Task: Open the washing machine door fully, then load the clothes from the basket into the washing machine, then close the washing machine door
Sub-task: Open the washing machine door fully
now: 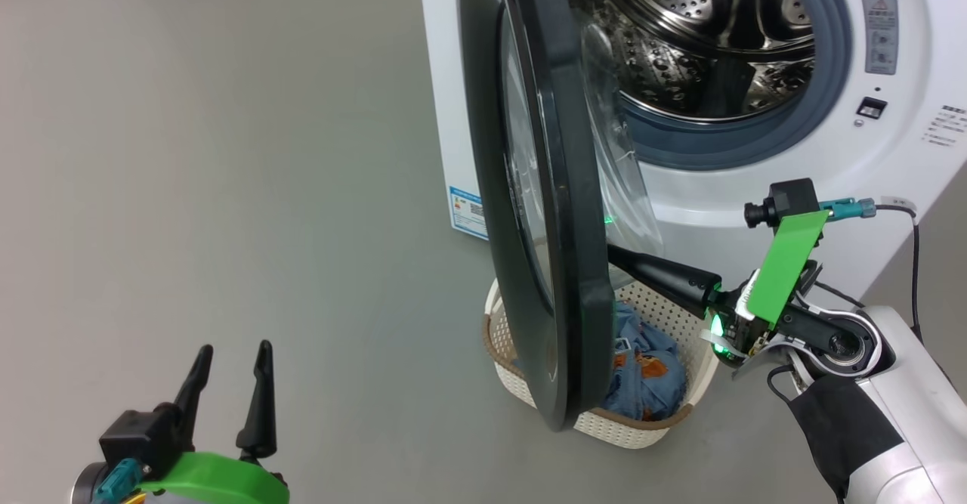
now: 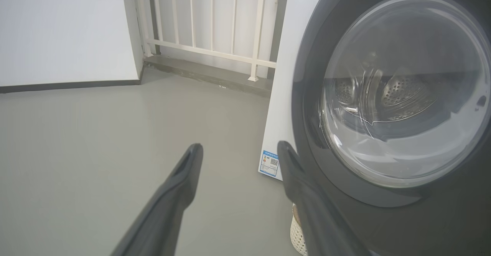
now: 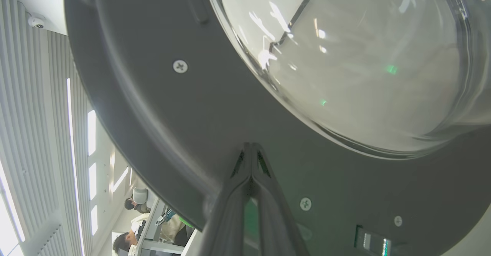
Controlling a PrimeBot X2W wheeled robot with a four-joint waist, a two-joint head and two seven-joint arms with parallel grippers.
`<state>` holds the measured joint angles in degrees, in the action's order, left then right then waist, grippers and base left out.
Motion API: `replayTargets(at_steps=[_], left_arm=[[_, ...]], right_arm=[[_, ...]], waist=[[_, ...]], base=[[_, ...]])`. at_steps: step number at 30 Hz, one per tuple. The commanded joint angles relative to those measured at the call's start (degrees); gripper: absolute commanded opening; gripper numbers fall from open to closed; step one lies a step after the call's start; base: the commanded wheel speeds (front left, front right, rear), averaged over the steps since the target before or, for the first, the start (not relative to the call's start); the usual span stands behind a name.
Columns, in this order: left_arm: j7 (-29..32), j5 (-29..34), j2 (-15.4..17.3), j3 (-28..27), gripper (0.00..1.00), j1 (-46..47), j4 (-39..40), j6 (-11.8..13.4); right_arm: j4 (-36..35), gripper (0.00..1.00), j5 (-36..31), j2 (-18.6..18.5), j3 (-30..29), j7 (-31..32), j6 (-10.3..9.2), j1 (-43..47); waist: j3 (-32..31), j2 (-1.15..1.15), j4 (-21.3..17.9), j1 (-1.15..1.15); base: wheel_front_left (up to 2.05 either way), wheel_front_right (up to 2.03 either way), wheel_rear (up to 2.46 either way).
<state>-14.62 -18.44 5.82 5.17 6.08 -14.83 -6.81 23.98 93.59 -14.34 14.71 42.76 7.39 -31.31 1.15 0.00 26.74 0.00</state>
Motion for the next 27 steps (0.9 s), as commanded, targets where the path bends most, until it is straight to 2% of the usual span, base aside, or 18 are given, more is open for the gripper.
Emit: replayTargets(at_steps=[1,5,7,8,9,10,11,12,18,22,27], left_arm=[[-0.21,-0.19,1.44,-1.81,1.00,1.13,1.64,0.29],[-0.24,-0.44,1.51,-1.77,1.00,1.02,1.76,0.27],[-0.26,-0.60,1.47,-1.67,1.00,1.03,1.75,0.24],[-0.27,-0.66,1.45,-1.61,1.00,1.02,1.75,0.23],[-0.27,-0.66,1.45,-1.61,1.00,1.02,1.75,0.23],[-0.27,-0.73,1.42,-1.56,1.00,0.99,1.74,0.21],[-0.28,-0.77,1.41,-1.52,1.00,0.96,1.73,0.20],[-0.29,-0.80,1.40,-1.48,1.00,0.93,1.72,0.19],[-0.33,-0.96,1.29,-1.48,1.00,0.84,1.67,0.20],[-0.35,-1.00,1.21,-1.58,1.00,0.71,1.80,0.21],[-0.36,-0.94,1.20,-2.22,1.00,0.41,2.35,0.42]], right_arm=[[-2.33,0.00,-0.13,0.33,0.20,-0.47,0.10,0.15],[-3.76,0.01,-0.82,-0.14,-0.34,-1.10,0.10,0.80],[-4.93,0.22,-1.35,-0.28,-0.49,-1.54,0.10,1.17],[-5.59,0.36,-1.70,-0.35,-0.56,-1.89,0.10,1.40],[-5.59,0.36,-1.70,-0.35,-0.56,-1.89,0.10,1.40],[-6.25,0.49,-2.07,-0.42,-0.62,-2.27,0.10,1.69],[-6.88,0.86,-2.41,-0.48,-0.70,-2.66,0.10,1.99],[-7.52,1.00,-2.89,-0.59,-0.74,-3.13,0.10,2.27],[-11.53,1.00,-9.50,-2.34,-0.02,-8.76,0.10,4.16],[-14.39,1.00,-15.97,-3.65,1.08,-15.95,0.10,5.29],[-18.05,1.00,-20.80,-4.82,2.48,-25.14,0.10,7.59]], waist=[[-0.29,0.00,-0.97,0.00],[-0.70,0.00,-3.14,0.00],[-0.86,0.00,-4.51,0.00],[-0.96,0.00,-5.26,0.00],[-0.96,0.00,-5.26,0.00],[-1.06,0.00,-6.06,0.00],[-1.09,0.00,-6.88,0.00],[-1.12,0.00,-7.71,0.00],[-1.17,0.00,-12.81,0.00],[-0.95,0.00,-16.19,0.00],[-1.04,0.00,-20.14,0.00]], base=[[0.00,0.00,0.00],[0.00,0.00,0.00],[0.00,0.00,0.00],[0.00,0.00,0.00],[0.00,0.00,0.00],[0.00,0.00,0.00],[0.00,0.00,0.00],[0.00,0.00,0.00],[0.00,0.00,0.00],[0.00,0.00,0.00],[0.00,0.00,0.00]])
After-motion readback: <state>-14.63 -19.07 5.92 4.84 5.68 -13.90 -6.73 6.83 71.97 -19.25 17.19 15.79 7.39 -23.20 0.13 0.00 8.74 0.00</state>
